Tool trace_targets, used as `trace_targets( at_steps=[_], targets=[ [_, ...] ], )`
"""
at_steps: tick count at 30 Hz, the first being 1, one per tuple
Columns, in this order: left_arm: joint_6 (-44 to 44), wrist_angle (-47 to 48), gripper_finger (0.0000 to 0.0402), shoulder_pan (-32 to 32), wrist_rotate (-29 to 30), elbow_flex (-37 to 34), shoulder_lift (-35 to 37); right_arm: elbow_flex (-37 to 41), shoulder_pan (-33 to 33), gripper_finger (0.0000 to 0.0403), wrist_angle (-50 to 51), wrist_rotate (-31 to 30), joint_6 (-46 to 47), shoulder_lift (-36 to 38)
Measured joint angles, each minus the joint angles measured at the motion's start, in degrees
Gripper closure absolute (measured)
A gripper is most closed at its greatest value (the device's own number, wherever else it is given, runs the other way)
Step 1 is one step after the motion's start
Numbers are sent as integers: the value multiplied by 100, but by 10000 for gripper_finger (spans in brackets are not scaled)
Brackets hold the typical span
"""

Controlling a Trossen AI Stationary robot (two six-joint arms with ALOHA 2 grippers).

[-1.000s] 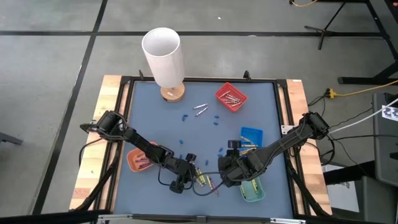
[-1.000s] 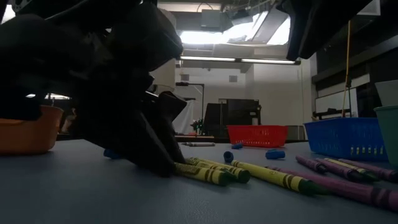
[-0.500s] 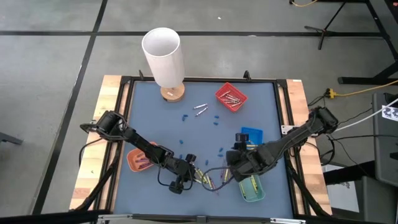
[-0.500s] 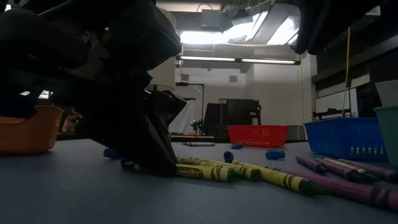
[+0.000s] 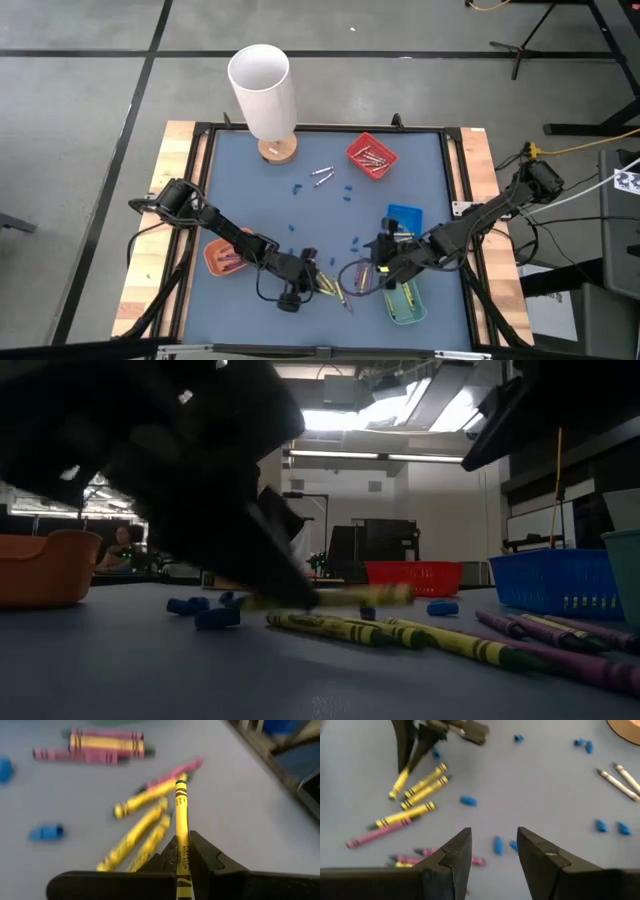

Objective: Sort crayons
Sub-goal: Put the green crayon into the green bin

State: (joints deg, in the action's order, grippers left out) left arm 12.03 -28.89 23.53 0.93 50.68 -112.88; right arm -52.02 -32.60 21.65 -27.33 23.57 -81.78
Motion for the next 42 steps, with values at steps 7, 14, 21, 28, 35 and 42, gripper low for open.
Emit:
trace_targets(
  at_steps=[7,14,21,28,35,42],
  targets=[
    [48,-783,392,-115,-4,2,21,211,0,246,-775,233,-153,-65],
    [95,-1291,392,-359,106,2,22,211,0,246,-1304,780,-475,-74],
    [96,-2061,392,-565,105,7,24,211,-1,246,-1442,900,-940,-76],
    [94,-2296,391,-595,85,4,24,211,-7,246,-1414,944,-1060,-76],
    [95,-2283,391,-595,91,4,24,209,-7,246,-1412,935,-1064,-76],
    [98,-2318,392,-603,150,11,25,204,4,246,-1076,1098,-1058,-76]
  ],
)
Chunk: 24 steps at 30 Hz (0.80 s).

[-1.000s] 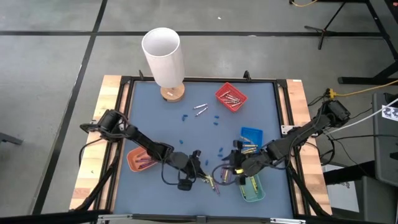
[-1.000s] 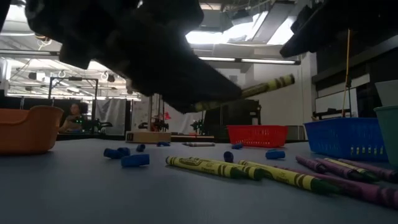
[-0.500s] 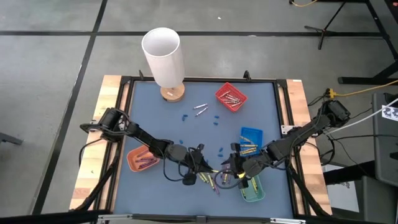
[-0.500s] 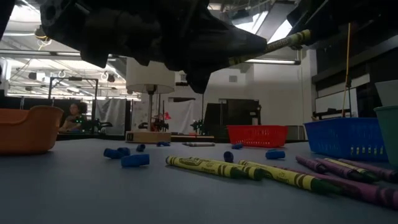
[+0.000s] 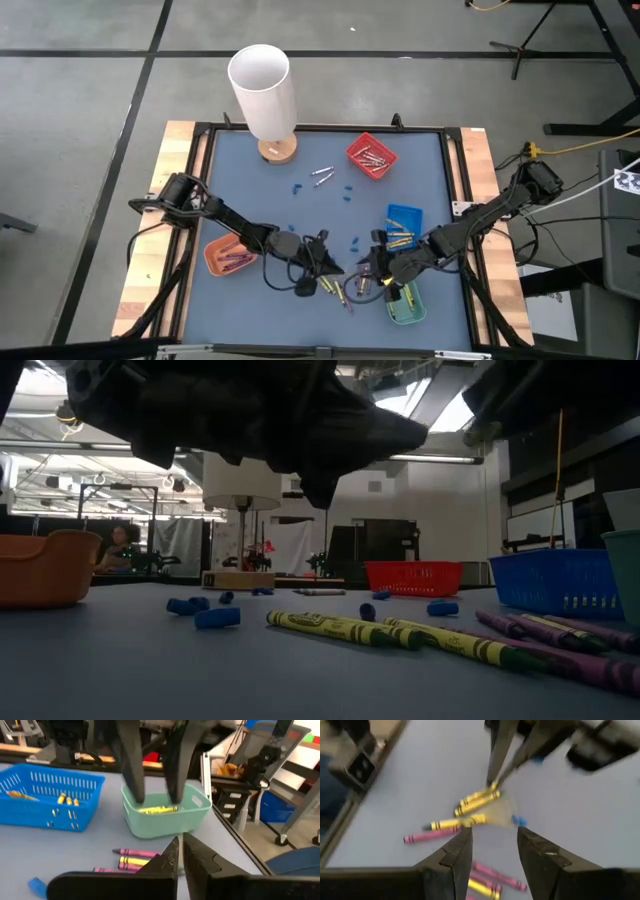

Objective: Sort crayons
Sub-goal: Put the green crayon into the green bin

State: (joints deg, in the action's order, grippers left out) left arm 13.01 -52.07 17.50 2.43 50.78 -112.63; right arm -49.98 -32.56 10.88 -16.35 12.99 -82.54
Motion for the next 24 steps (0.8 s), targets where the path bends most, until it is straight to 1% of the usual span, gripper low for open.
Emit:
trace_targets(
  at_steps=[5,16,19,24],
  targets=[
    [-2,36,393,-2,-4,6,10,0,-2,246,362,308,13,-2],
    [-2,52,398,0,-19,5,10,0,-2,246,328,337,48,-2],
    [-2,56,398,2,-18,5,10,0,-4,246,253,159,314,-2],
    [-2,58,398,2,-2,5,10,0,-4,246,266,-313,767,-2]
  ],
)
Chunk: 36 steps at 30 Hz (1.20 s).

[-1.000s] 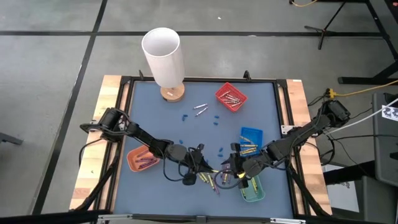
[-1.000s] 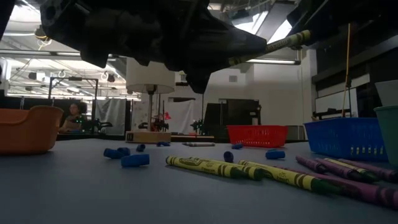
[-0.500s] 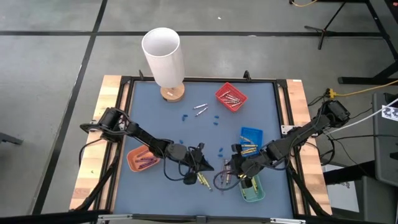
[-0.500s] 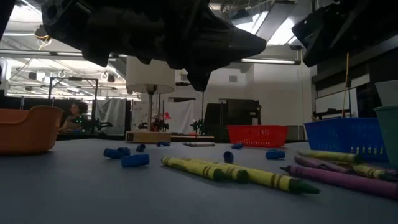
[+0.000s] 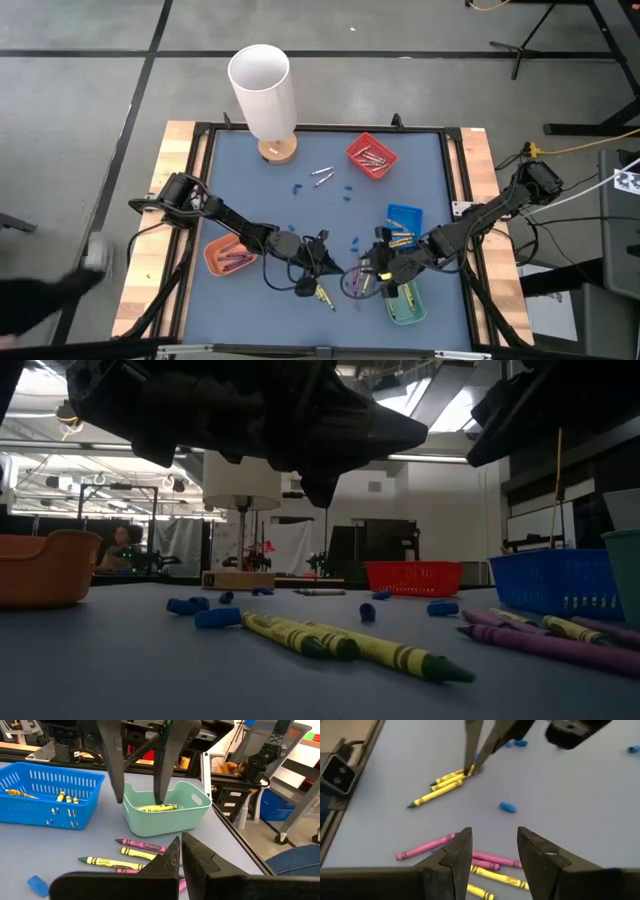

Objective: Sort crayons
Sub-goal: Put the green crayon into the green bin

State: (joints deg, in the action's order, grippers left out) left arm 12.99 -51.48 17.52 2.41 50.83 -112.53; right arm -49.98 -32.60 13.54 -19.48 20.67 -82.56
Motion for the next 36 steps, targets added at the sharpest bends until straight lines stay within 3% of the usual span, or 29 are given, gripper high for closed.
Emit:
trace_targets(
  at_steps=[6,12,17,25,36],
  targets=[
    [0,-1,392,0,3,0,0,0,51,246,4,12,-185,0],
    [0,-20,356,0,5,-1,28,-132,553,246,272,1334,-780,0],
    [-5,37,324,0,5,-4,289,-192,1003,246,690,1856,-1899,0],
    [-444,455,320,0,7,-7,579,-199,1327,246,891,2232,-3526,-326],
    [-417,739,336,17,307,-9,577,-197,1325,246,893,2300,-4063,-1210]
  ],
)
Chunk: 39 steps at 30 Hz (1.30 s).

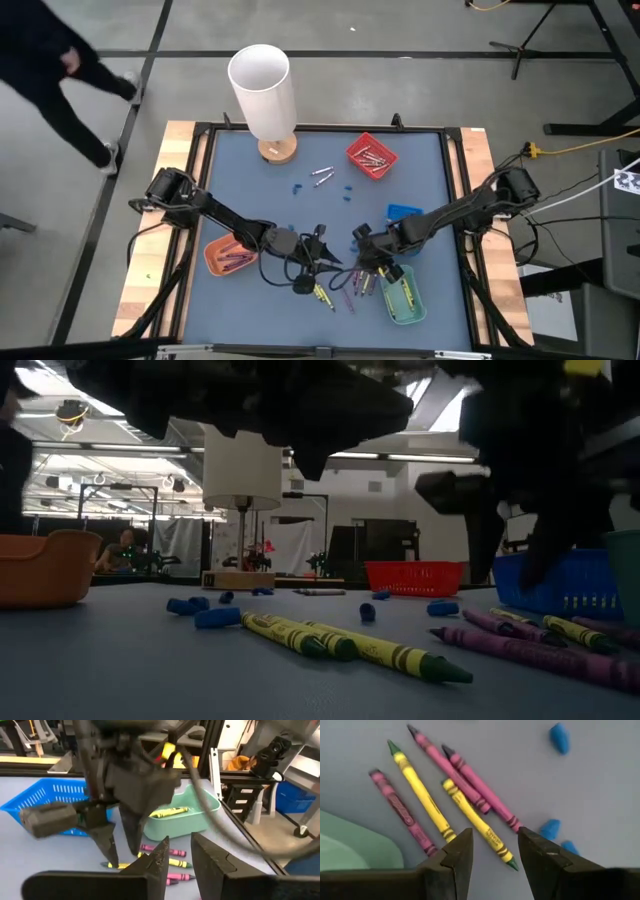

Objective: Sort crayons
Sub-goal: Put the green crayon into the green bin

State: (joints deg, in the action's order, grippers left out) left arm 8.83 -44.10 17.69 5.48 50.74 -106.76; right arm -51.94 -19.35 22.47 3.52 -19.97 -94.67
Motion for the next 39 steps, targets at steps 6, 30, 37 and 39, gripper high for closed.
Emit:
trace_targets(
  at_steps=[6,30,37,39],
  targets=[
    [8,-6,337,2,2,0,0,0,0,246,18,-321,-5,-331],
    [21,-9,337,2,7,0,0,-7,-17,361,117,-344,0,-453],
    [21,-9,337,2,7,0,0,-21,-15,373,134,-346,0,-442],
    [14,-9,337,2,7,0,0,-100,-15,373,203,-345,4,-450]
  ],
)
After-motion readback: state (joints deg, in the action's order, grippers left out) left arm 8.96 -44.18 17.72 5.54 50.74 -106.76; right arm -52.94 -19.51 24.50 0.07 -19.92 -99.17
